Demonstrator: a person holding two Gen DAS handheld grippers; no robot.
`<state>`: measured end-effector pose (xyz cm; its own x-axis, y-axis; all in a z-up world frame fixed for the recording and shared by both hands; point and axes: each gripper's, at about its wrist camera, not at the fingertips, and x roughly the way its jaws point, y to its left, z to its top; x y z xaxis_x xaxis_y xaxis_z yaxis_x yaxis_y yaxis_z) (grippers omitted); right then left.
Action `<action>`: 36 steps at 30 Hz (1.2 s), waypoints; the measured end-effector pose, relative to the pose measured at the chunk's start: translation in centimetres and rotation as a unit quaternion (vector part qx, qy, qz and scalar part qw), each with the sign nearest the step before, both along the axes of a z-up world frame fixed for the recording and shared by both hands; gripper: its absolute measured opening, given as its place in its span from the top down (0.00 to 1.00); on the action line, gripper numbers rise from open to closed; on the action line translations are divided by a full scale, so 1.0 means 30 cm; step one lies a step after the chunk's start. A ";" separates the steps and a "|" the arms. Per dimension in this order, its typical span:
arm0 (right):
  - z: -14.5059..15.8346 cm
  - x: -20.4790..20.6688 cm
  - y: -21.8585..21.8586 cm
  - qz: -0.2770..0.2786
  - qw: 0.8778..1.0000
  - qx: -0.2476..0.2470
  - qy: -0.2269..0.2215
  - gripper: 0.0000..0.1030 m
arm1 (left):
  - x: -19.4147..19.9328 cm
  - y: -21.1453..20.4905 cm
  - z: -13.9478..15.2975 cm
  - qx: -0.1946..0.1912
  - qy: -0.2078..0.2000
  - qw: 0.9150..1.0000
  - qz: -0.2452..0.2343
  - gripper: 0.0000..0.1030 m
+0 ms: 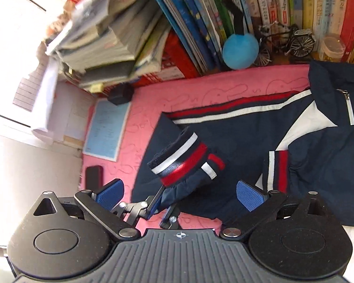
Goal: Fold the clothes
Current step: 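Lift the cuff with the left gripper and lay it across the jacket front, then grasp the laid striped cuff with the right gripper and straighten it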
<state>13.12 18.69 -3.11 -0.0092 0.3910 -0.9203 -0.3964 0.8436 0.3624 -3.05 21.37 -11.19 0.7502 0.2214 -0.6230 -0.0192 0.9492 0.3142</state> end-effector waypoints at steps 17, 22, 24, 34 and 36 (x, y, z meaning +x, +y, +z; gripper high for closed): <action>-0.070 -0.010 -0.234 -0.065 0.996 0.028 -0.052 0.81 | -0.094 -0.089 0.056 -0.027 -0.008 1.000 -0.001 0.31; 0.041 -0.021 -0.504 -0.128 0.980 0.075 -0.133 0.78 | -0.128 -0.070 0.081 -0.017 -0.004 1.000 0.018 0.27; 0.024 -0.015 -0.631 -0.160 0.973 0.054 -0.158 0.41 | -0.116 -0.067 0.071 -0.009 0.014 0.999 0.029 0.27; -0.262 -0.075 -0.866 -0.275 0.950 -0.050 -0.140 0.11 | -0.088 -0.077 0.034 0.015 0.087 0.994 0.069 0.26; -0.315 -0.085 -0.842 -0.272 0.951 -0.051 -0.140 0.11 | -0.082 -0.077 0.031 0.008 0.101 0.992 0.078 0.25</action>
